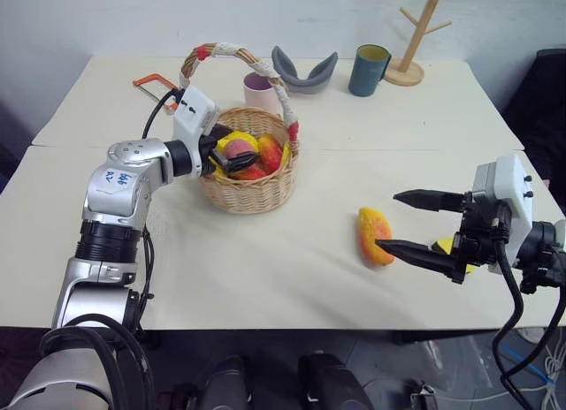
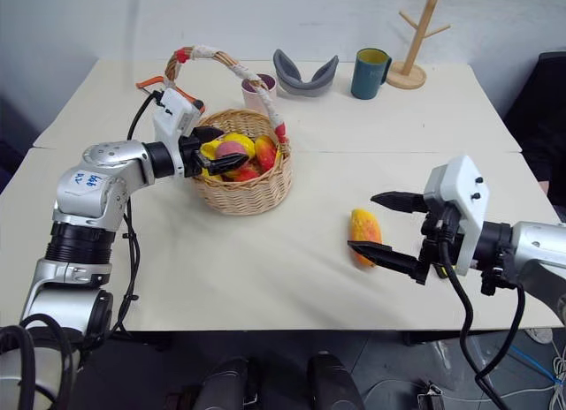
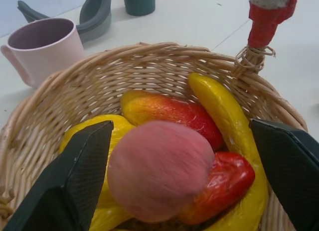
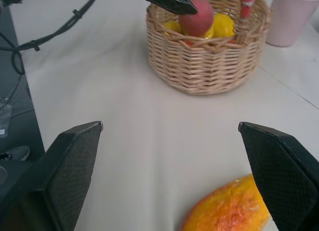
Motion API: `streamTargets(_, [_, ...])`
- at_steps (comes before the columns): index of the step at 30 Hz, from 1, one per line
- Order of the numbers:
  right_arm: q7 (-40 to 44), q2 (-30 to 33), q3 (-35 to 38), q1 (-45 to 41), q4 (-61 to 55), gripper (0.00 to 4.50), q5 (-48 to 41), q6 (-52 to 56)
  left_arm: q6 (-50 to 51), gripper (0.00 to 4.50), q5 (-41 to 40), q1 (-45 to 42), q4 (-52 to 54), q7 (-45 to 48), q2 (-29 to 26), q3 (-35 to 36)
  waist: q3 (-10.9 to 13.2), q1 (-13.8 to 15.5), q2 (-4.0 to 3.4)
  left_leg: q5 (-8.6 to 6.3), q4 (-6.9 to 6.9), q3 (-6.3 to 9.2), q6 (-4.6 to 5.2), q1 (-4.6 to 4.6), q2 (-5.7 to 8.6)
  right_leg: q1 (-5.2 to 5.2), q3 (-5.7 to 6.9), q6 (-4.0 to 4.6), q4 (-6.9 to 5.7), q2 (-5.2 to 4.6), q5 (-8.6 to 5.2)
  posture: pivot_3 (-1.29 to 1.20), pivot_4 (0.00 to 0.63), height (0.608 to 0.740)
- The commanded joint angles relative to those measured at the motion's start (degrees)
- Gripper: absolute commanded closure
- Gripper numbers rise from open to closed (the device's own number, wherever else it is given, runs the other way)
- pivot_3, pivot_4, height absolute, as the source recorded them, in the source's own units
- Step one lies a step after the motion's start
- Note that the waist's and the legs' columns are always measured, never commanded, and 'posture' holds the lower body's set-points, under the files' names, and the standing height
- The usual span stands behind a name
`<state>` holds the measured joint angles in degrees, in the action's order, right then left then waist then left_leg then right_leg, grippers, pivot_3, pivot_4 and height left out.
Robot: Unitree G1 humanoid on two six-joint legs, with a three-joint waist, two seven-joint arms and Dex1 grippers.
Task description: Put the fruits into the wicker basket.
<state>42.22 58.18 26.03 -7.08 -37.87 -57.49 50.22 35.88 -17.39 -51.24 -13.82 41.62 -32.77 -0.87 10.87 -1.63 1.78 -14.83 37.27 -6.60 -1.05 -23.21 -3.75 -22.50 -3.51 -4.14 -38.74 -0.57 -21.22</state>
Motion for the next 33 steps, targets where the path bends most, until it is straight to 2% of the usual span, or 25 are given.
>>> streamTargets(1, [-2.8, -0.6, 6.6, 4.4, -1.7, 0.00, -0.9, 1.8, 1.7, 0.02, -8.5, 1.6, 7.9, 8.5, -2.9, 5.7, 0.0, 0.0, 0.00, 0.00, -0.01, 0.00, 0.00, -0.01, 0.00, 0.00, 0.00, 0.00, -0.02, -0.01, 0.00, 0.00, 0.150, 0.740])
streamTargets(4, [-6.7, -2.7, 10.6, 10.1, -2.2, 0.00, -1.2, 4.1, 3.6, 0.02, -16.3, 6.1, 15.6, 18.6, -7.1, 8.3, 0.0, -0.2, 0.00, -0.01, -0.08, -0.01, -0.04, -0.01, -0.05, -0.02, 0.02, 0.01, -0.01, 0.01, -0.01, 0.00, 0.150, 0.740])
streamTargets(9, [-11.1, -6.3, 9.1, 15.3, -1.5, 0.00, 0.5, 4.7, 3.7, 0.02, -21.4, 10.4, 22.5, 27.2, -10.8, 7.4, 0.0, -0.1, -0.01, 0.08, -0.01, 0.01, -0.06, 0.13, -0.02, 0.11, 0.02, 0.04, -0.07, 0.01, -0.02, 0.00, 0.150, 0.740])
streamTargets(12, [-15.1, -9.4, 6.9, 13.3, -0.4, 0.00, -1.1, 5.3, 3.6, 0.02, -22.2, 11.4, 25.4, 29.3, -11.6, 6.0, 0.0, -0.2, -0.01, 0.09, 0.03, 0.04, 0.01, 0.14, 0.03, 0.16, 0.01, 0.03, -0.08, 0.01, 0.03, 0.00, 0.150, 0.740])
streamTargets(20, [-26.6, -18.4, -5.3, 2.8, 7.1, 0.00, 1.3, 8.9, -1.6, 0.02, -18.7, 11.4, 26.6, 30.8, -10.7, 1.1, 0.0, -0.5, 0.01, 0.09, -0.08, 0.03, 0.01, 0.08, 0.03, 0.03, -0.06, 0.03, -0.04, 0.06, 0.04, 0.00, 0.150, 0.740])
streamTargets(28, [-26.4, -21.5, -13.2, -3.7, 14.7, 0.00, 5.3, 10.6, -2.8, 0.02, -18.0, 10.3, 25.6, 30.0, -10.0, 0.4, 0.0, -0.5, 0.01, 0.08, -0.09, 0.00, 0.03, 0.04, 0.03, -0.01, -0.06, 0.05, -0.02, 0.04, 0.03, 0.00, 0.150, 0.740])
streamTargets(31, [-25.3, -21.8, -15.4, -4.9, 15.1, 0.55, 7.1, 9.7, -3.0, 0.00, -17.9, 10.5, 25.5, 29.3, -10.1, 0.8, 0.0, -0.5, 0.01, 0.07, -0.09, 0.00, 0.03, 0.04, 0.03, -0.02, -0.06, 0.05, -0.02, 0.05, 0.02, 0.00, 0.150, 0.740])
streamTargets(33, [-24.4, -21.9, -16.1, -5.6, 14.8, 1.24, 8.2, 8.5, -2.8, 0.00, -18.1, 10.7, 25.5, 28.8, -10.2, 1.1, 0.0, -0.5, 0.01, 0.07, -0.10, 0.00, 0.04, 0.04, 0.02, -0.02, -0.06, 0.05, -0.02, 0.05, 0.02, 0.00, 0.150, 0.740])
